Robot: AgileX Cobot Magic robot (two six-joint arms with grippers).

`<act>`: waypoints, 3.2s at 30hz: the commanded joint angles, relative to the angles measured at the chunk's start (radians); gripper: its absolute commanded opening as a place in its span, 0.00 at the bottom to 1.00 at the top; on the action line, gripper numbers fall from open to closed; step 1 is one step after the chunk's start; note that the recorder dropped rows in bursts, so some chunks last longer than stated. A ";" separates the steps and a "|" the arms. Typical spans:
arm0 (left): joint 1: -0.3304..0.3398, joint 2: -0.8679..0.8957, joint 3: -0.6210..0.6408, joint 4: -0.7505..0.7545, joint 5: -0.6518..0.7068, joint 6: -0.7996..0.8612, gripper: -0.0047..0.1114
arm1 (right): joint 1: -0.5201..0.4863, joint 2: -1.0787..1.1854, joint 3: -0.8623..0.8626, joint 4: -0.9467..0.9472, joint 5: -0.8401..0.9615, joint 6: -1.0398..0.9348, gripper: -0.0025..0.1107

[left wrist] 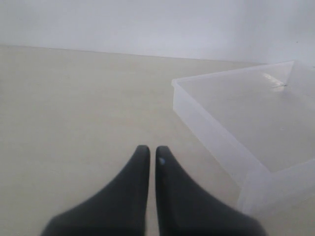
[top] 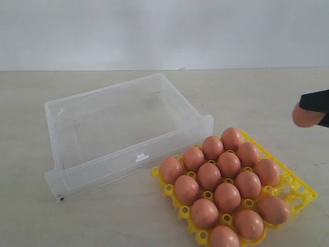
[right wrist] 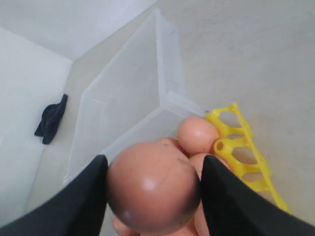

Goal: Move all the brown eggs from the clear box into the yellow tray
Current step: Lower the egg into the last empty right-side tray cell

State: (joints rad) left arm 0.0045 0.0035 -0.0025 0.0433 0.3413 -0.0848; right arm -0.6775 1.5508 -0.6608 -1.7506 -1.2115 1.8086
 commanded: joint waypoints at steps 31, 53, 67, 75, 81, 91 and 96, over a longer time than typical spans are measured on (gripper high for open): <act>0.003 -0.003 0.003 -0.003 -0.005 -0.001 0.08 | 0.069 -0.062 0.337 0.006 0.319 -0.521 0.02; 0.003 -0.003 0.003 -0.003 -0.005 -0.001 0.08 | 0.069 -0.063 0.359 0.071 0.287 -0.587 0.02; 0.003 -0.003 0.003 -0.003 -0.005 -0.001 0.08 | 0.069 0.008 0.359 0.174 0.321 -0.721 0.02; 0.003 -0.003 0.003 -0.003 -0.005 -0.001 0.08 | 0.069 0.046 0.359 0.203 0.300 -0.746 0.02; 0.003 -0.003 0.003 -0.003 -0.005 -0.001 0.08 | 0.069 0.046 0.359 0.203 0.275 -0.746 0.13; 0.003 -0.003 0.003 -0.003 -0.005 -0.001 0.08 | 0.069 0.046 0.359 0.201 0.272 -0.746 0.42; 0.003 -0.003 0.003 -0.003 -0.005 -0.001 0.08 | 0.069 0.046 0.359 0.189 0.259 -0.744 0.42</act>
State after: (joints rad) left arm 0.0045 0.0035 -0.0025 0.0433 0.3413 -0.0848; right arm -0.6091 1.5953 -0.3018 -1.5541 -0.9291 1.0743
